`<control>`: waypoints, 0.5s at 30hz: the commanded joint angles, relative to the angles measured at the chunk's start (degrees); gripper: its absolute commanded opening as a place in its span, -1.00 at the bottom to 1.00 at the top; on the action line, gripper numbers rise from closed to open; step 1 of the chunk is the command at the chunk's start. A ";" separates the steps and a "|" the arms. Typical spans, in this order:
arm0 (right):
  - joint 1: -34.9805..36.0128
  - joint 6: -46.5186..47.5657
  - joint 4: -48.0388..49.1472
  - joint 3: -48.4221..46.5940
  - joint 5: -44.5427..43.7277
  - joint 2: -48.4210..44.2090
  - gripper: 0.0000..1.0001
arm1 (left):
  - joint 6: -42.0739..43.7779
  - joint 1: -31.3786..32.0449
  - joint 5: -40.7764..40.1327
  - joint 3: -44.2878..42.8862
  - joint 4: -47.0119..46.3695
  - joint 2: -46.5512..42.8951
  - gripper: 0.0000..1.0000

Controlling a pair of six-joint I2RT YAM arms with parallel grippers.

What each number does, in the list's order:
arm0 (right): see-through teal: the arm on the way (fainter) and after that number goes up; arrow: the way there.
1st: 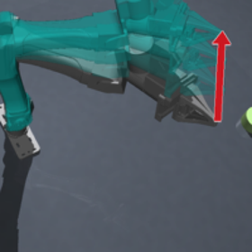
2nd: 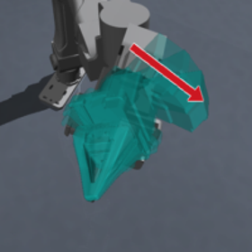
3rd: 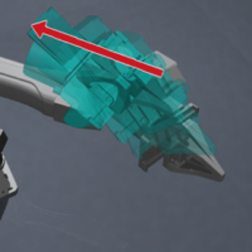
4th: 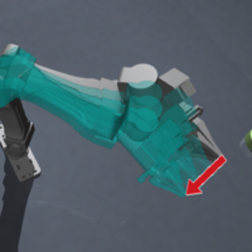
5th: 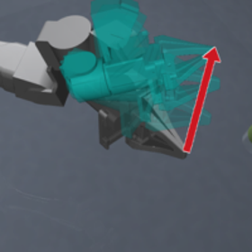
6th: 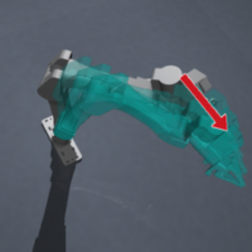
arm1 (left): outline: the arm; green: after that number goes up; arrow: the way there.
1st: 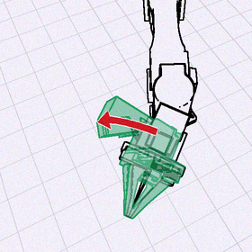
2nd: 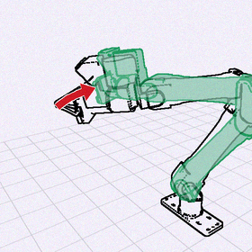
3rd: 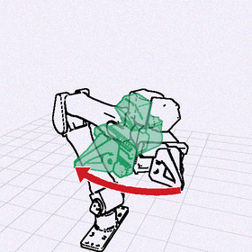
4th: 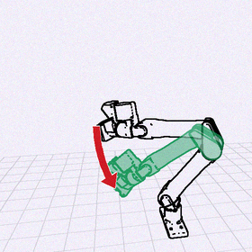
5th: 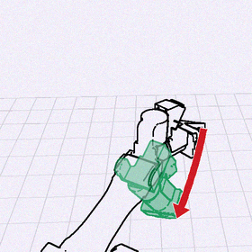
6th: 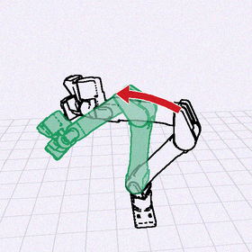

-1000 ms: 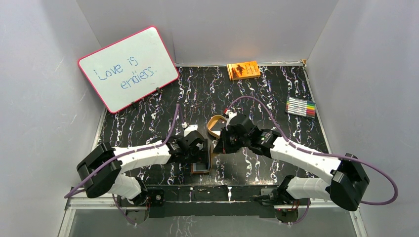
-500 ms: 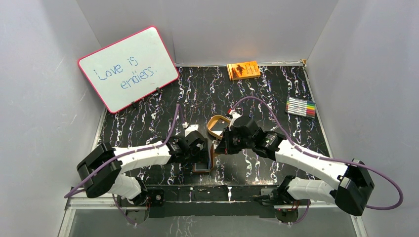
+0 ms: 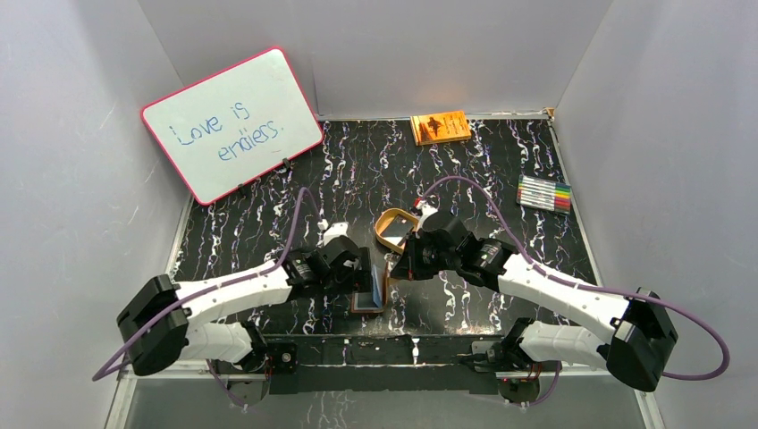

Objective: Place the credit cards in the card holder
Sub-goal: Close the card holder at the center of the board.

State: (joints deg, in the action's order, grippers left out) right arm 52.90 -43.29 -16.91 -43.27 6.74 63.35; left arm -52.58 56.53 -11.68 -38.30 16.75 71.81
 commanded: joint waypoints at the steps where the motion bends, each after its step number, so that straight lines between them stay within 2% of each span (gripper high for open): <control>1: 0.21 0.85 -0.70 -1.63 -2.11 -1.22 -1.00 | -0.42 0.18 -2.95 -4.03 4.41 -5.51 0.85; 7: 0.16 2.04 -2.67 -1.10 -4.71 -1.45 -1.00 | -1.23 0.23 -7.11 -4.30 8.05 -11.26 0.90; 15: 0.12 1.45 -1.84 3.75 -6.44 -1.52 -1.00 | -3.72 0.07 -7.33 3.14 5.89 -18.15 0.89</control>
State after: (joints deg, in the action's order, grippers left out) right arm 52.90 -42.00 -19.57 -41.25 2.04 63.11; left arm -54.65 56.53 -17.61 -38.35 21.82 55.33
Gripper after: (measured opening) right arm 0.043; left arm 0.948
